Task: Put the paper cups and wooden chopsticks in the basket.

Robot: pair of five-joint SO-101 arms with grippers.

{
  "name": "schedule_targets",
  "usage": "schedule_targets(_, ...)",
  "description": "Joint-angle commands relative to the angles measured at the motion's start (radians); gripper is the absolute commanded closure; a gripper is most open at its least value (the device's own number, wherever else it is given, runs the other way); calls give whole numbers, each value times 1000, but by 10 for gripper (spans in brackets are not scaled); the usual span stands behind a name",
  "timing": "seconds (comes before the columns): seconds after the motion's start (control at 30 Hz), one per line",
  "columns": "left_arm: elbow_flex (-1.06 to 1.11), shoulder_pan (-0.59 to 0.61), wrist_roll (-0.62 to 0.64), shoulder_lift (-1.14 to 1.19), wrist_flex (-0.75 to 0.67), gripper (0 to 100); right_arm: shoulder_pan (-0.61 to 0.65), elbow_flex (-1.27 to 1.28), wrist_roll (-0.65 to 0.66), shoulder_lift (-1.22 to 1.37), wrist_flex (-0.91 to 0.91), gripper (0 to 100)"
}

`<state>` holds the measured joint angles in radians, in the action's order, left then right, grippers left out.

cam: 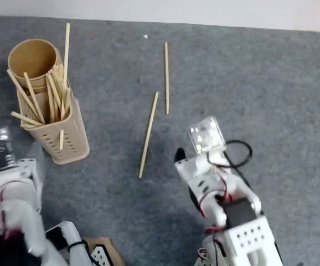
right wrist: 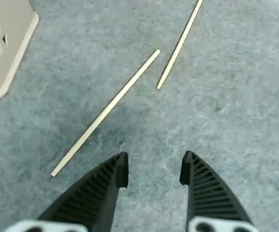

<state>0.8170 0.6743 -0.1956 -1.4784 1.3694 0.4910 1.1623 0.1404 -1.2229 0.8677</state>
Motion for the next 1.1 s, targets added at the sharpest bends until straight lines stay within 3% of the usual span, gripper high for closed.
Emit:
schedule_targets(0.0,312,45,-9,-180,-106,694,-7,-223,48,289,-1,807)
schedule_targets(0.13,539,91,-11,-372,-176,694,-7,-463,44,567,-1,807)
schedule_targets(0.33,794,176,-11,-317,-430,694,-1,-780,41,934,-2,807)
schedule_targets(0.43,881,191,-8,-308,-502,694,-1,-911,-49,1092,-2,807)
schedule_targets(0.6,878,186,-6,-315,-405,694,30,-1063,-258,1291,-2,807)
schedule_targets(0.77,878,194,-6,-315,-405,694,102,-1075,-258,1422,-91,807)
schedule_targets(1.07,878,188,-6,-315,-402,694,54,-1053,-259,1629,-142,807)
